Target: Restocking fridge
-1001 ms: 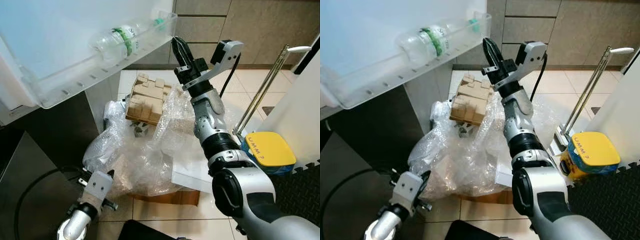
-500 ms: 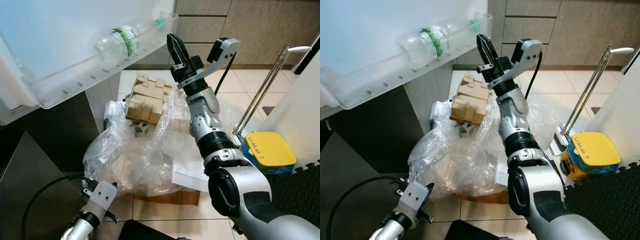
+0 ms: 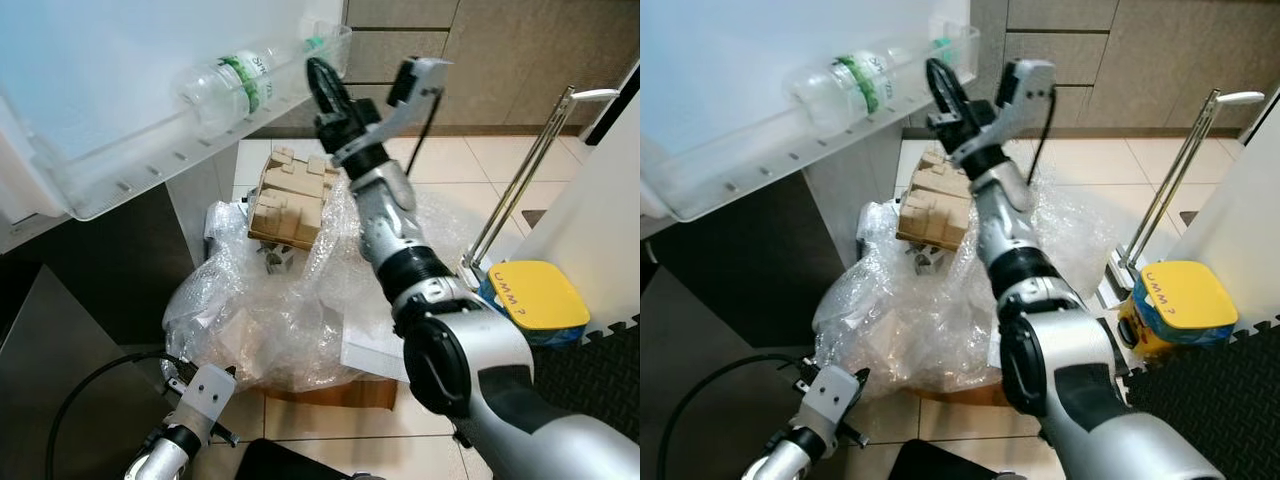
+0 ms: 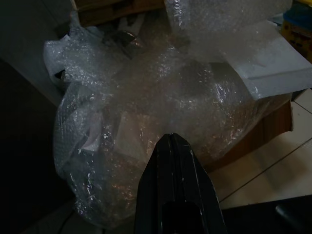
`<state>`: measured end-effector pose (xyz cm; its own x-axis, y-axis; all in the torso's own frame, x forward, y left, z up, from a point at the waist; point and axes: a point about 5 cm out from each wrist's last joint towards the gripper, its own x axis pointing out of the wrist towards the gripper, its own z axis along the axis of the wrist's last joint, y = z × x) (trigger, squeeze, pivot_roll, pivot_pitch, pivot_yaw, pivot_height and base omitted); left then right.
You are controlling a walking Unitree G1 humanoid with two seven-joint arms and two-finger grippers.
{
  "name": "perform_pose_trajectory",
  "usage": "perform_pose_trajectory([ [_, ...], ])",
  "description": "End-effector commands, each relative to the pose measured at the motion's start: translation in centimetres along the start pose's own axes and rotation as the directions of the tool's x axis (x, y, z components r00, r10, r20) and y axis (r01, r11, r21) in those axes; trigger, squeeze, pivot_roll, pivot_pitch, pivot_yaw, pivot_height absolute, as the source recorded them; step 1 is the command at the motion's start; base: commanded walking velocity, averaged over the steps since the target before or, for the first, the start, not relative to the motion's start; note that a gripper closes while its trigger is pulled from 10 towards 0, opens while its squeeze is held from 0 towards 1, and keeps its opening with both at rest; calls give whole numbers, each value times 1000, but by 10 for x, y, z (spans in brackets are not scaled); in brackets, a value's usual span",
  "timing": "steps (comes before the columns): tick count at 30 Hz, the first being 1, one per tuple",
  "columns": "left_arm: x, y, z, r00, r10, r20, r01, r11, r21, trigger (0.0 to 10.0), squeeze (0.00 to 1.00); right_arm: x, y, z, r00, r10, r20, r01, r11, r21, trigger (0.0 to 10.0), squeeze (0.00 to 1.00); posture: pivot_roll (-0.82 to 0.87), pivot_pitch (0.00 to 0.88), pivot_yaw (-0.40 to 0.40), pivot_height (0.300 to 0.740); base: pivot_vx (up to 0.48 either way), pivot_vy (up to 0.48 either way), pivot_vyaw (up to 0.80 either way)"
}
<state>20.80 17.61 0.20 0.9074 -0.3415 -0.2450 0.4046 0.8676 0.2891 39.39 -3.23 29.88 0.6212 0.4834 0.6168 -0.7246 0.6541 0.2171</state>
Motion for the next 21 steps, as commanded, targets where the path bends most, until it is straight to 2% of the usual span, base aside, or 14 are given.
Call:
perform_pose_trajectory([
  [1,-4,1,-6,1000,-9,-26,10,1000,18,10000,0,5,10,-12,995,17,-98,-16,1000,12,10000,0,-44,114,-24,740,0,0,0],
  [3,-2,1,-7,1000,-11,-24,11,1000,20,10000,0,10,18,-25,975,8,-220,-10,1000,-7,10000,0,-43,112,-26,740,0,0,0],
  [6,2,1,-7,1000,-8,-22,8,1000,21,10000,0,3,28,-54,893,5,-450,-38,997,-63,10000,0,-41,108,-30,740,0,0,0],
  [7,2,1,-7,1000,-7,-22,8,1000,21,10000,0,0,30,-59,871,11,-491,-60,995,-84,10000,0,-40,108,-31,740,0,0,0],
  [8,2,1,-7,1000,-7,-22,8,1000,21,10000,0,0,30,-59,871,11,-491,-60,995,-84,10000,0,-40,108,-31,740,0,0,0],
  [9,3,1,-7,1000,-7,-23,8,1000,20,10000,0,-5,30,-67,840,19,-542,-86,991,-99,10000,0,-42,108,-32,740,0,0,0],
  [11,4,-1,-8,1000,-9,-26,9,1000,18,10000,0,-15,26,-74,820,26,-572,-112,987,-117,10000,0,-41,110,-36,740,0,0,0],
  [14,4,-3,-8,1000,-9,-23,10,1000,15,10000,0,-15,20,-65,878,26,-478,-69,995,-71,10000,0,-43,116,-37,740,0,0,0],
  [15,3,-4,-8,1000,-8,-22,8,1000,13,10000,0,-14,17,-59,906,44,-421,-55,998,-13,10000,0,-52,122,-33,740,0,0,0],
  [16,3,-4,-8,1000,-8,-22,8,1000,13,10000,0,-14,17,-59,906,44,-421,-55,998,-13,10000,0,-52,122,-33,740,0,0,0],
  [18,0,-8,-12,1000,-17,-27,17,1000,1,10000,0,-28,10,-51,950,127,-284,-114,991,63,10000,0,-69,130,-31,740,0,0,0],
  [19,0,-8,-12,1000,-17,-27,17,1000,1,10000,0,-28,10,-51,950,127,-284,-114,991,63,10000,0,-69,130,-31,740,0,0,0],
  [20,-1,-11,-13,999,-26,-31,26,1000,-2,10000,0,-40,7,-50,962,145,-232,-129,988,85,10000,0,-72,133,-29,740,0,0,0],
  [21,-1,-11,-13,999,-26,-31,26,1000,-2,10000,0,-40,7,-50,962,145,-232,-129,988,85,10000,0,-72,133,-29,740,0,0,0],
])
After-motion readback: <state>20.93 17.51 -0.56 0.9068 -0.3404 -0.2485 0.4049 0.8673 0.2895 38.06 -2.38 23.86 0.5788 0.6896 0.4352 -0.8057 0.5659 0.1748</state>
